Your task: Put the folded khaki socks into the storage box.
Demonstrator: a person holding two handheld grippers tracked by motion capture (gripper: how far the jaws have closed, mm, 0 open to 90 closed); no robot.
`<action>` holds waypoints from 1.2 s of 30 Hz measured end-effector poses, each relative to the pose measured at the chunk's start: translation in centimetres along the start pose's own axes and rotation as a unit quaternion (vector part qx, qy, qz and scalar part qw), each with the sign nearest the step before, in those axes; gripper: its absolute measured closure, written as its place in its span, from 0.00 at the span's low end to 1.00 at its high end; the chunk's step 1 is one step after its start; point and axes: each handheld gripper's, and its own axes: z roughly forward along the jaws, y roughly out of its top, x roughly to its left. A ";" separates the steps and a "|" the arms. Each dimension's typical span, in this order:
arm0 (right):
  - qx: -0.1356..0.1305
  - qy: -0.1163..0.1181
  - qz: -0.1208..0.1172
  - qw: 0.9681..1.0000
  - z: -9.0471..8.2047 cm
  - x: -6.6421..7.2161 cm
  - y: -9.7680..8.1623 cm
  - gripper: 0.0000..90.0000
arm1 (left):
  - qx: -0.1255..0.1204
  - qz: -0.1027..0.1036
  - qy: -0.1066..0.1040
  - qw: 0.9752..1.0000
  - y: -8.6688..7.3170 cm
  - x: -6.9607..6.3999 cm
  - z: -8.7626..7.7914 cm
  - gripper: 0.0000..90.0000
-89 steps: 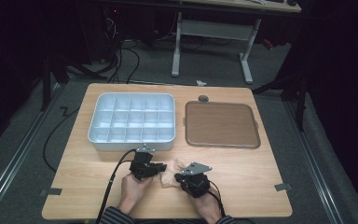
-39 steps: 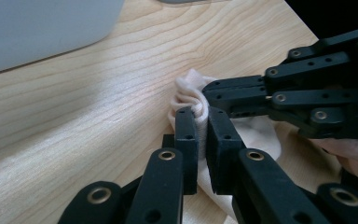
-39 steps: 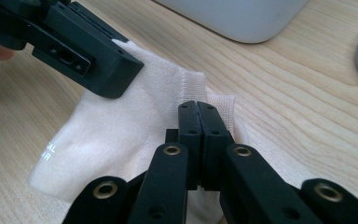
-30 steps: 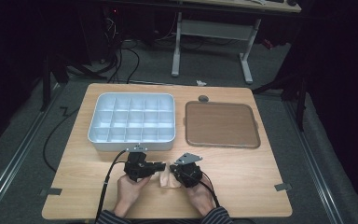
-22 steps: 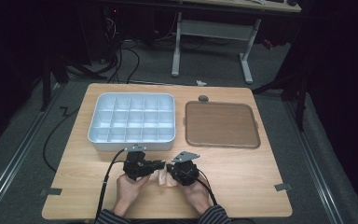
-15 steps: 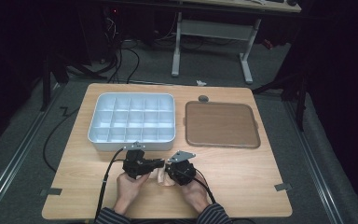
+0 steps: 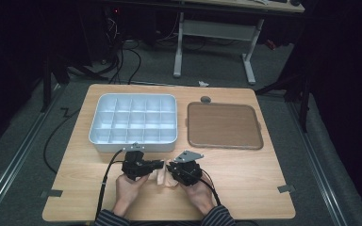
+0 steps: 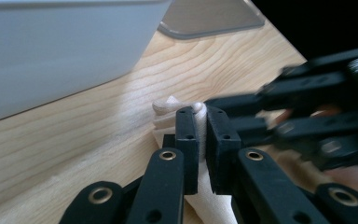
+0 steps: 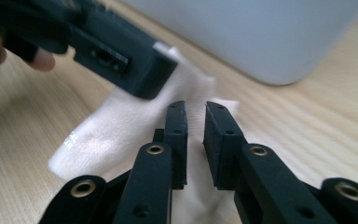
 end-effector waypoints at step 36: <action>0.027 0.015 0.039 0.999 0.2 -1.7 -2.5 0.86 | 0.020 0.035 0.008 0.999 1.5 -2.3 2.2 0.94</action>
